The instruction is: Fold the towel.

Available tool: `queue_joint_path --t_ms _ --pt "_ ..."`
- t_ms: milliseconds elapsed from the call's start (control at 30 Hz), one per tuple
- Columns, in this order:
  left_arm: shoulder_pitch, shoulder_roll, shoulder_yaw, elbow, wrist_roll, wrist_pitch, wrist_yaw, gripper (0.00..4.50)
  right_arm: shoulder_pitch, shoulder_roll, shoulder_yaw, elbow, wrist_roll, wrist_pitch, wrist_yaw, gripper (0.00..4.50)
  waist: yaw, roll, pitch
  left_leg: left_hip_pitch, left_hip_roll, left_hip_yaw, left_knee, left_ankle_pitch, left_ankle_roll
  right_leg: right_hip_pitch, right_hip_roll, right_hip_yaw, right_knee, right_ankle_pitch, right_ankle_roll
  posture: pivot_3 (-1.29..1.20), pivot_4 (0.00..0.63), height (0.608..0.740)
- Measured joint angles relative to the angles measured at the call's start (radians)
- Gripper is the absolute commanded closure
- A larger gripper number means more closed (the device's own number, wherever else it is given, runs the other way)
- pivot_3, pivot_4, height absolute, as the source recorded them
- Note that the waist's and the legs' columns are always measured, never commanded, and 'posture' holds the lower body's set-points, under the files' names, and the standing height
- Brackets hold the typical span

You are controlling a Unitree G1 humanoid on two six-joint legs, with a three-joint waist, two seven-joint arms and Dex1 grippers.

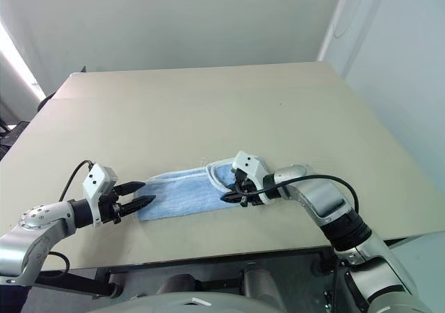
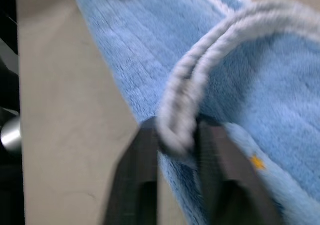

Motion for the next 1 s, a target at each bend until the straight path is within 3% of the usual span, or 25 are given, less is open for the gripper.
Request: queue_joint_path --t_ms 167,367,667,900,1000 --pt "0.013 0.0 0.003 -0.001 -0.005 0.001 -0.002 1.62 -0.006 -0.008 -0.165 -0.035 0.166 0.027 0.085 0.7 0.0 -0.001 0.0 0.0 0.0 0.0 0.0 0.0 0.0 0.001 0.001 0.0 0.0 0.0 0.0 0.0 0.0 0.74" --pt "0.018 0.002 0.023 0.0 -0.01 0.001 -0.003 1.62 -0.073 0.14 -0.28 0.136 0.154 -0.075 -0.027 0.7 -0.004 -0.001 0.0 0.001 0.002 0.0 0.0 0.0 0.0 0.001 0.004 0.0 0.001 0.0 0.0 0.0 0.0 0.74" --pt "0.026 0.005 0.072 0.001 -0.028 0.033 0.005 1.62 -0.006 0.213 -0.055 0.439 -0.14 -0.457 -0.007 0.7 -0.003 0.0 0.0 0.0 0.002 0.0 -0.001 0.0 0.0 0.0 0.002 0.0 0.0 0.002 -0.003 0.0 0.0 0.74" --pt "0.071 0.036 0.181 -0.003 -0.113 0.148 0.014 1.62 -0.037 0.291 -0.037 0.566 -0.257 -0.633 -0.068 0.7 -0.022 -0.004 -0.003 0.006 0.002 0.0 0.0 0.001 -0.002 0.004 0.002 0.001 0.003 0.001 -0.001 0.0 0.0 0.74" --pt "0.086 0.045 0.196 -0.003 -0.149 0.202 0.01 1.62 -0.047 0.327 -0.087 0.583 -0.226 -0.59 -0.083 0.14 -0.028 -0.004 -0.003 0.007 0.003 0.0 0.0 0.001 -0.002 0.004 0.002 0.001 0.004 0.001 -0.002 0.0 0.0 0.74"
